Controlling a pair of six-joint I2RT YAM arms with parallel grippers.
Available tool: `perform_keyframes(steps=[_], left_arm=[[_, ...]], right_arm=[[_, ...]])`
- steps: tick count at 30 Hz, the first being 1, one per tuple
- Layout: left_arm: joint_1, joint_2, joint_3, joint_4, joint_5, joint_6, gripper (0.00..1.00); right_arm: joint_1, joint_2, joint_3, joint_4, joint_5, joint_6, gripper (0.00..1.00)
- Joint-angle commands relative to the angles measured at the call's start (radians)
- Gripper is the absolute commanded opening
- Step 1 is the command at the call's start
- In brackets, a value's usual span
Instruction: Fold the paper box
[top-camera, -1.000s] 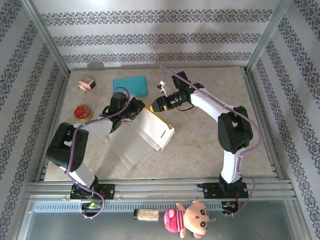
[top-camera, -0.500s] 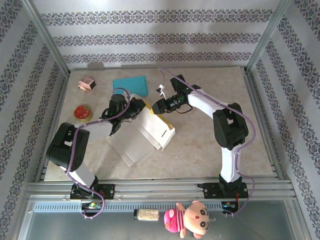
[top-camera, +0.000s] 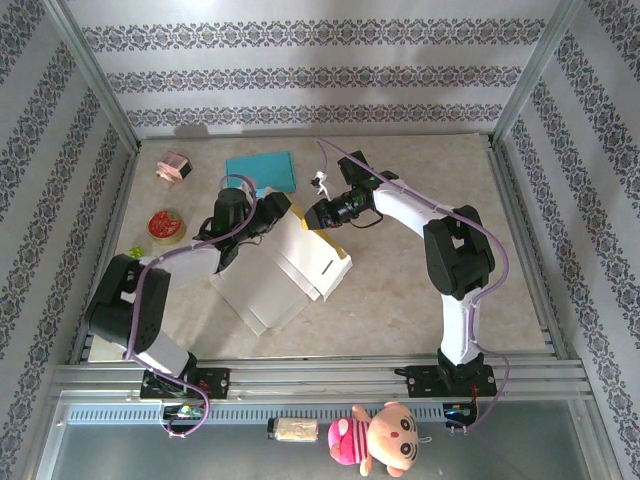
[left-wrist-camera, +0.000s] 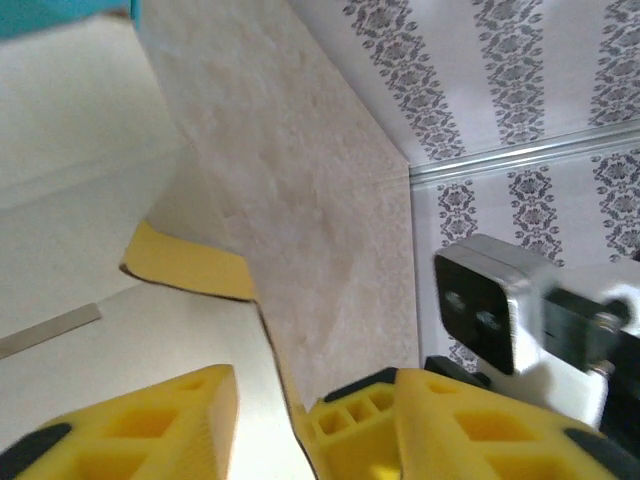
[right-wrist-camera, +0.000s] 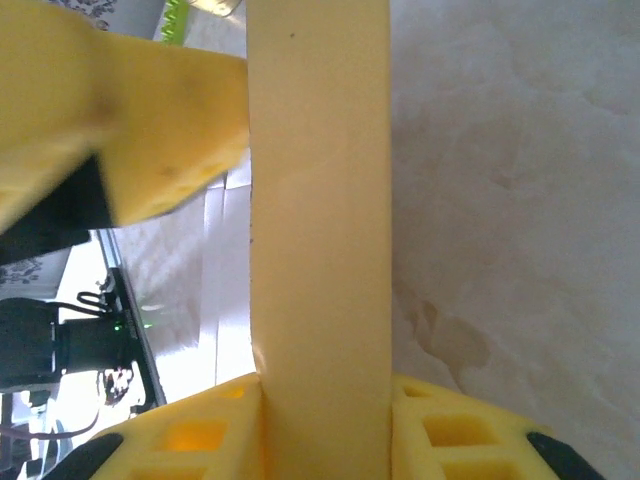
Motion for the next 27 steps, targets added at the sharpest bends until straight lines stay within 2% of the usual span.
perform_keyframes(steps=[1, 6, 10, 16, 22, 27], left_arm=[[0.007, -0.136, -0.016, -0.101, -0.110, 0.147, 0.52], [0.006, -0.334, -0.061, -0.360, -0.274, 0.342, 0.54], [0.010, -0.388, -0.078, -0.602, -0.360, 0.513, 0.53], [0.031, -0.250, -0.018, -0.781, -0.304, 0.717, 0.51], [0.080, -0.017, 0.112, -0.795, -0.226, 0.874, 0.51], [0.113, 0.104, 0.210, -0.778, -0.153, 0.991, 0.53]], right_arm=[[0.010, -0.037, -0.005, 0.004, 0.039, -0.020, 0.29], [0.012, -0.058, -0.002, 0.001, 0.049, -0.025, 0.28], [0.017, -0.070, 0.003, -0.002, 0.050, -0.032, 0.28], [0.023, -0.071, 0.031, -0.042, 0.055, -0.059, 0.28], [0.029, -0.063, 0.046, -0.056, 0.055, -0.063, 0.28], [0.032, -0.066, 0.053, -0.072, 0.055, -0.068, 0.28]])
